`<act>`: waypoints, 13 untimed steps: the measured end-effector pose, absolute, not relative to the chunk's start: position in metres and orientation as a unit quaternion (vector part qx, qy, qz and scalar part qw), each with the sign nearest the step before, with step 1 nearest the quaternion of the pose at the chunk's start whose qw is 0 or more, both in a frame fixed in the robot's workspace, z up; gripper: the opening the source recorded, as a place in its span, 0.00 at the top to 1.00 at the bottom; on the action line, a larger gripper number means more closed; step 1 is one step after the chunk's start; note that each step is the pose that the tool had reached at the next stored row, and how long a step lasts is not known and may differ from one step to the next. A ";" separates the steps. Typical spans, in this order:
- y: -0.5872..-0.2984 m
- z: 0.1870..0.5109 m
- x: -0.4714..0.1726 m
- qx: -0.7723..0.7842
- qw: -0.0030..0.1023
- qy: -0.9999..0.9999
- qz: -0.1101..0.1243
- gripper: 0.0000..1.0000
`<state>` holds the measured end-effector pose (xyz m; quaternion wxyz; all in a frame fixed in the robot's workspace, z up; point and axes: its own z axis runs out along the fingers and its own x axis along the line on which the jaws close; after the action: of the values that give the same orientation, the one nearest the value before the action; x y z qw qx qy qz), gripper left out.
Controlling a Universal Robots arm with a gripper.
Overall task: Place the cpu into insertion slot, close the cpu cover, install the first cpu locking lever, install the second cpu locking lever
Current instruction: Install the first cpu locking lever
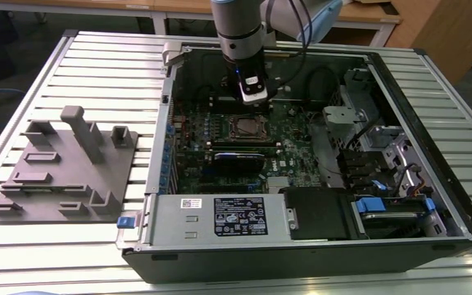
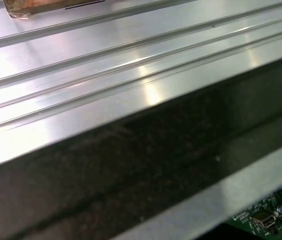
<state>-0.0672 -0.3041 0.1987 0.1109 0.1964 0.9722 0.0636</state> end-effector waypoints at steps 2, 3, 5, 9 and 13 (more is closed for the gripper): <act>-0.304 0.199 -0.067 0.196 0.111 0.972 0.064 0.90; -0.304 0.199 -0.067 0.197 0.111 0.972 0.065 0.90; -0.304 0.198 -0.067 0.197 0.110 0.972 0.068 0.90; -0.303 0.198 -0.067 0.197 0.110 0.971 0.073 0.90; -0.303 0.197 -0.069 0.198 0.112 0.971 0.077 0.90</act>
<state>-0.0691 -0.3033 0.1972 0.1120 0.1976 0.9708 0.0772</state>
